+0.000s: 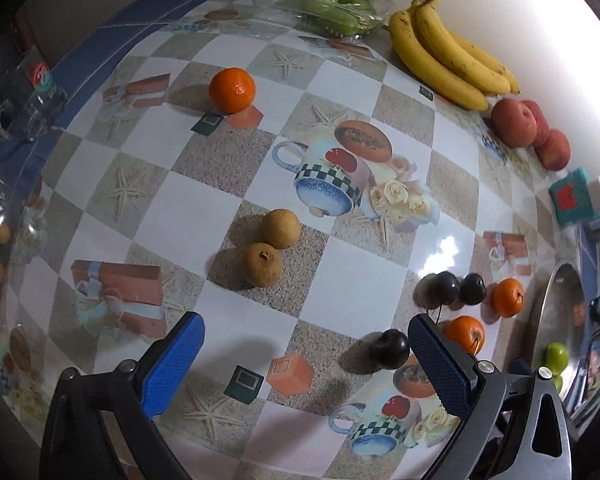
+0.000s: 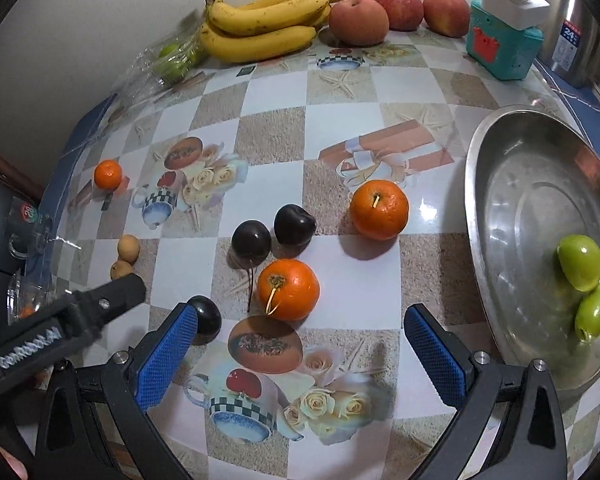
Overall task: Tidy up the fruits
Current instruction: 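Grasp the stemmed tangerine with the right tool while the left tool approaches a black plum, then grasp the black plum with the left tool while the right tool drops the tangerine into the bowl, then carry the black plum over the steel bowl and open the left tool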
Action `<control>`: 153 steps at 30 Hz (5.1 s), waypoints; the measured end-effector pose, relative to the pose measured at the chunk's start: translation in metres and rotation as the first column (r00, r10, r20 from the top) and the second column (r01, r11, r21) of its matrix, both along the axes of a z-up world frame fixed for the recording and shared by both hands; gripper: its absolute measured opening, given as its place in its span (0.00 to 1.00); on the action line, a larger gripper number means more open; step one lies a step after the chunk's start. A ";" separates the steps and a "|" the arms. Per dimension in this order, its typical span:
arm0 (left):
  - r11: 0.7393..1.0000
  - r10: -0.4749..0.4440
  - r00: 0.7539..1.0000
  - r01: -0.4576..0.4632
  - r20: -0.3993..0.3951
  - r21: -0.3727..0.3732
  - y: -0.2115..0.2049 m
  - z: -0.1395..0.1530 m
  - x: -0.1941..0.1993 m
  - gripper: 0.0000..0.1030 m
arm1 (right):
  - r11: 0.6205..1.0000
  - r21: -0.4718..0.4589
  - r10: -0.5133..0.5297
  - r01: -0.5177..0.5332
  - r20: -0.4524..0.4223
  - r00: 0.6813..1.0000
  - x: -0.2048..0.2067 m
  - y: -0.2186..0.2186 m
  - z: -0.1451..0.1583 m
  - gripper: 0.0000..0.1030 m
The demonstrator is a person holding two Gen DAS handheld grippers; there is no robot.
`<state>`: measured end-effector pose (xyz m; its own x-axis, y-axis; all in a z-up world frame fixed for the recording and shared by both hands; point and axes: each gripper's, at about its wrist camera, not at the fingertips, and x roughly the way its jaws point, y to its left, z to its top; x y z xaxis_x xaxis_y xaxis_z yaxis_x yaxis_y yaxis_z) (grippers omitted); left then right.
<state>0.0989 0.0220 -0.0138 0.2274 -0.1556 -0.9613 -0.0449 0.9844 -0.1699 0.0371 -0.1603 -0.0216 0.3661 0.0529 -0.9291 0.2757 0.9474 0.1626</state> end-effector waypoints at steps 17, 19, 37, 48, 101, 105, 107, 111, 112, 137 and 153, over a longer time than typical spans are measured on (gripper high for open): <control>0.991 0.018 0.997 -0.028 -0.075 -0.132 -0.006 -0.015 0.002 0.79 | 0.999 -0.049 0.016 -0.015 0.013 1.000 0.010 0.005 -0.005 0.65; 0.988 0.001 0.996 -0.015 -0.086 -0.153 -0.011 -0.017 0.002 0.72 | 0.999 -0.044 0.016 -0.016 0.016 1.000 0.010 0.006 -0.005 0.60; 0.972 -0.083 0.991 0.057 -0.106 -0.229 -0.034 -0.021 0.001 0.49 | 0.999 0.017 0.029 -0.029 -0.006 1.000 0.006 0.006 -0.009 0.37; 0.969 -0.089 0.988 0.057 -0.127 -0.242 -0.037 -0.027 0.002 0.33 | 1.000 0.018 -0.014 0.014 -0.017 1.000 -0.006 -0.008 -0.002 0.36; 0.937 -0.195 0.980 0.201 0.051 -0.285 -0.082 0.017 -0.017 0.28 | 0.909 0.112 -0.414 0.402 0.129 0.901 -0.070 -0.143 0.048 0.30; 0.927 -0.236 0.969 0.247 0.075 -0.284 -0.096 0.020 -0.022 0.28 | 0.912 0.100 -0.407 0.397 0.124 0.905 -0.069 -0.141 0.048 0.30; 0.914 -0.268 0.958 0.286 0.101 -0.287 -0.108 0.024 -0.025 0.28 | 0.909 0.095 -0.414 0.405 0.110 0.904 -0.069 -0.141 0.047 0.30; 0.875 -0.359 0.919 0.393 0.163 -0.285 -0.142 0.029 -0.036 0.28 | 0.894 0.083 -0.448 0.441 0.098 0.889 -0.077 -0.145 0.049 0.30; 0.864 -0.378 0.909 0.415 0.176 -0.285 -0.149 0.030 -0.039 0.28 | 0.889 0.083 -0.456 0.450 0.098 0.884 -0.079 -0.147 0.050 0.30; 0.778 -0.551 0.800 0.596 0.239 -0.199 -0.253 0.000 -0.058 0.28 | 0.843 0.111 -0.535 0.526 0.067 0.842 -0.094 -0.169 0.045 0.30; 0.783 -0.557 0.803 0.593 0.212 -0.189 -0.262 -0.010 -0.059 0.31 | 0.839 0.106 -0.541 0.534 0.060 0.839 -0.094 -0.170 0.043 0.30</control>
<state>0.0402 -0.2399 -0.0236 0.1489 -0.5154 -0.8439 0.5577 0.7486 -0.3587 -0.0572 -0.3300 0.0214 0.4356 -0.1008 -0.8945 0.7192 0.6366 0.2785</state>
